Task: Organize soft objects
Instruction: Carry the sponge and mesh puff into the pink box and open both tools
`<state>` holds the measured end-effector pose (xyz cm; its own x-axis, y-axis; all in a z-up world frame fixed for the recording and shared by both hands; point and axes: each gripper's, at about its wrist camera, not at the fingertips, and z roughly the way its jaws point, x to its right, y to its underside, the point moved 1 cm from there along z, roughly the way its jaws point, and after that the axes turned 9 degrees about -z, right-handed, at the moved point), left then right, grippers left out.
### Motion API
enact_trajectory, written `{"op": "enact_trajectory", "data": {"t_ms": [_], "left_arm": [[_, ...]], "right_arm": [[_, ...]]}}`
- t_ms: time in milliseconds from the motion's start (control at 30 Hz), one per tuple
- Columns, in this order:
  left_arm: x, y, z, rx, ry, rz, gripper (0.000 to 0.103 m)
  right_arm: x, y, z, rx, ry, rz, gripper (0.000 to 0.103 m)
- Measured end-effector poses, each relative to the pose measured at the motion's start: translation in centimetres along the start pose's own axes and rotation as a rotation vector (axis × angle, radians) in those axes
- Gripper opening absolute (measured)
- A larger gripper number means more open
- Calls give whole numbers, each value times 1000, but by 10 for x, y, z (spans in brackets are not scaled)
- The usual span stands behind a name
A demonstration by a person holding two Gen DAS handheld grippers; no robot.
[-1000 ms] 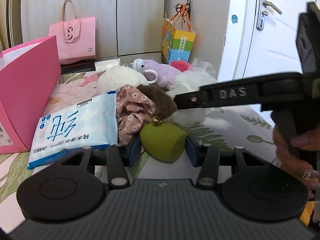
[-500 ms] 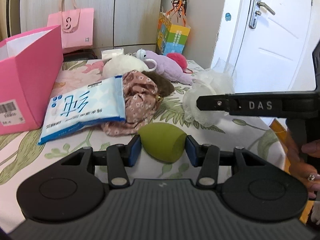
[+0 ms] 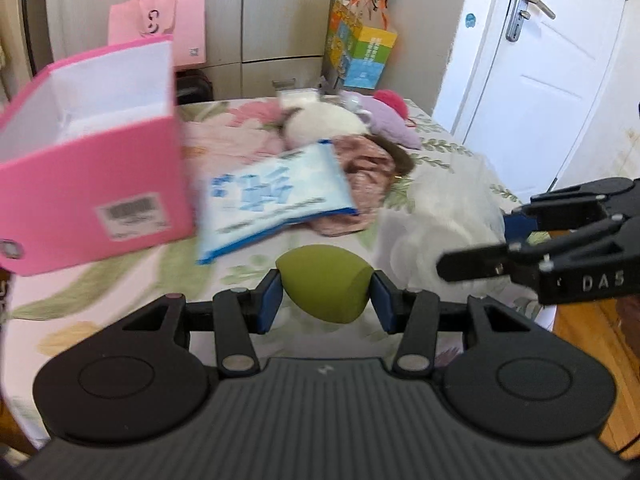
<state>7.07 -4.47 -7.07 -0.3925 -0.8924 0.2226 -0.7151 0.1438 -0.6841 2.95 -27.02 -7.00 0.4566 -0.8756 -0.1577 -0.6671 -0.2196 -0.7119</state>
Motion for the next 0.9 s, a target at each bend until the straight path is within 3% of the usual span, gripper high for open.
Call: {"op": "enact_trajectory", "data": {"t_ms": [333, 500, 633, 900], "left_arm": [[-64, -11, -54, -64, 2, -23, 47], [-84, -27, -71, 14, -32, -12, 47], [-97, -50, -76, 73, -20, -21, 47], [-117, -113, -73, 195, -58, 16, 47]], "right_arm": [[-60, -39, 26, -56, -232, -42, 43], [-79, -66, 35, -29, -252, -104, 43], [-85, -95, 39, 58, -200, -149, 43], [-70, -172, 63, 110, -252, -109, 44]]}}
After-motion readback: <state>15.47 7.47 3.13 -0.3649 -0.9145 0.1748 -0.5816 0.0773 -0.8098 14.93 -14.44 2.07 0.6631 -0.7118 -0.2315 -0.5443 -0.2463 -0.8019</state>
